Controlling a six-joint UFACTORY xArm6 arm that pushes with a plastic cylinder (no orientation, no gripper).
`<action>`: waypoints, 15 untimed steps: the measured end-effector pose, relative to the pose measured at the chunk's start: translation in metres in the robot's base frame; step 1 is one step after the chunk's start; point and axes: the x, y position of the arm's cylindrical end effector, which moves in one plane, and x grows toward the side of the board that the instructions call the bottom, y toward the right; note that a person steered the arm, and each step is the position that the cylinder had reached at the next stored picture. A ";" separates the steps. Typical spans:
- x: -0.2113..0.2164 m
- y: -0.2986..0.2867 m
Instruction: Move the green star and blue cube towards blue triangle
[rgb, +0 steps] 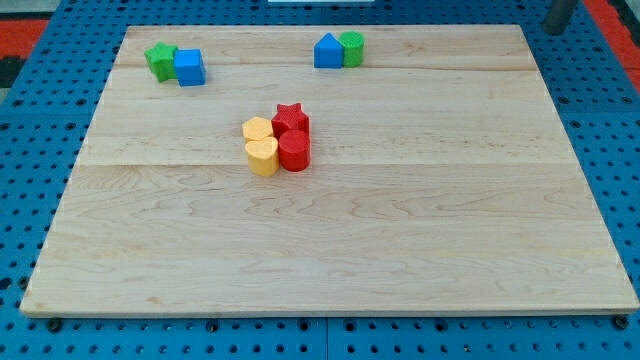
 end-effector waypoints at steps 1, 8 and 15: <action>0.000 0.000; 0.043 -0.108; -0.008 -0.407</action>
